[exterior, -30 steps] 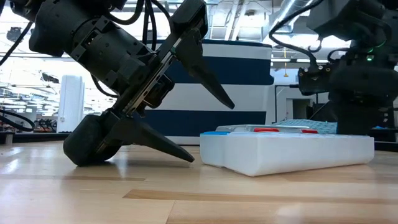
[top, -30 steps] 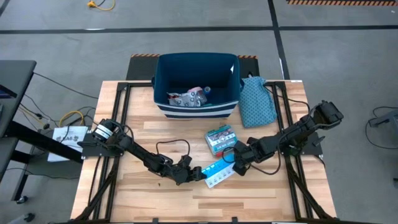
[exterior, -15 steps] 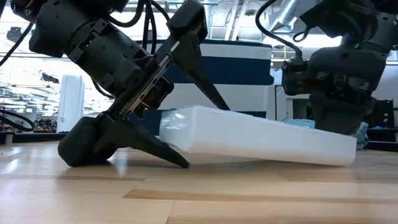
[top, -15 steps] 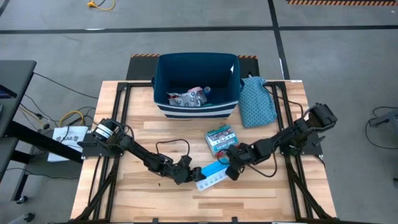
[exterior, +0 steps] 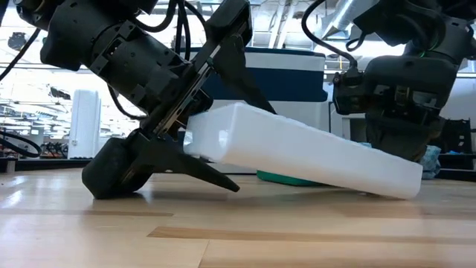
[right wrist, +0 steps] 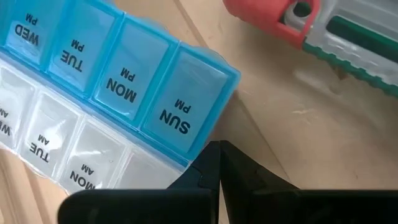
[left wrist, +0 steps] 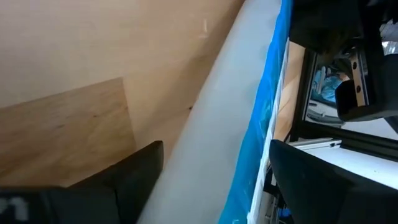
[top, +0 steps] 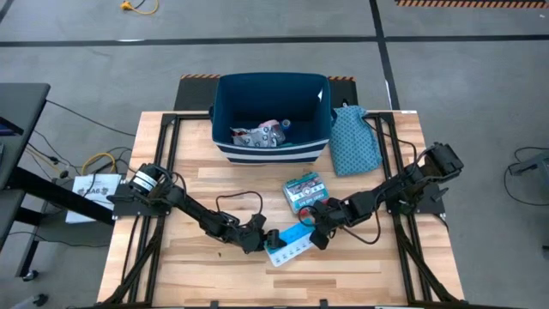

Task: Pick & place medical supplies in basket/bin

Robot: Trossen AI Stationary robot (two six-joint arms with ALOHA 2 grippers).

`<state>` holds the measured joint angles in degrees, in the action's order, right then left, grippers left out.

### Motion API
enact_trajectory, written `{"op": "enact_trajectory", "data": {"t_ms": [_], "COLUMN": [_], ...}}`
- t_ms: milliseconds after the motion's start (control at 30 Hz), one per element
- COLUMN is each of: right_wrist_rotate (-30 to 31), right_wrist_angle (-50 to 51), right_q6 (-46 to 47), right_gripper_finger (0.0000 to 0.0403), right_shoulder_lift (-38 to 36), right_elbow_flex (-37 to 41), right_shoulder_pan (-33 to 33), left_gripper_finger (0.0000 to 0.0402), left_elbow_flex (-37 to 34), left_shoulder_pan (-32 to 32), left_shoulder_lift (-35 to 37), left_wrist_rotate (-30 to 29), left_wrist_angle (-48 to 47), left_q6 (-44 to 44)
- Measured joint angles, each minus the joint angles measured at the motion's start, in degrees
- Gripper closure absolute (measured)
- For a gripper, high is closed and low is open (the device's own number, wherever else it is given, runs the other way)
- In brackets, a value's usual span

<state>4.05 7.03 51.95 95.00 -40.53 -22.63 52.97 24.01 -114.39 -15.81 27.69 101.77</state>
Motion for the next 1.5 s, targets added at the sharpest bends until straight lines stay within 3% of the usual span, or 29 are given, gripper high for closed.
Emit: {"op": "enact_trajectory", "data": {"t_ms": [433,733,1067,1200,1500], "right_wrist_rotate": [0.3,0.2,0.3,0.3,3.0], "right_wrist_angle": [0.7,4.6,10.8,12.4,12.8], "right_q6": [-2.9,-6.0,-5.9,-4.1,6.7], "right_gripper_finger": [0.0403,0.0403,0.0403,0.0403,0.0403], "right_shoulder_lift": [-0.3,-3.0,-10.6,-14.0,-17.9], "right_elbow_flex": [0.1,0.3,0.2,0.2,0.1], "right_shoulder_pan": [0.0,-0.3,-3.1,-4.7,-9.5], "left_gripper_finger": [0.0236,0.0242,0.0243,0.025,0.0267], "left_elbow_flex": [0.0,-0.2,-0.3,-0.4,-0.4], "left_shoulder_pan": [0.1,-0.3,-0.1,0.1,1.4], "left_shoulder_lift": [-0.1,-0.3,-0.4,-0.4,-0.4], "left_wrist_rotate": [0.8,1.0,6.1,7.3,16.3], "left_wrist_angle": [2.7,5.2,6.8,9.0,12.6], "left_q6": [-4.7,-8.6,-10.4,-11.3,-15.8]}}
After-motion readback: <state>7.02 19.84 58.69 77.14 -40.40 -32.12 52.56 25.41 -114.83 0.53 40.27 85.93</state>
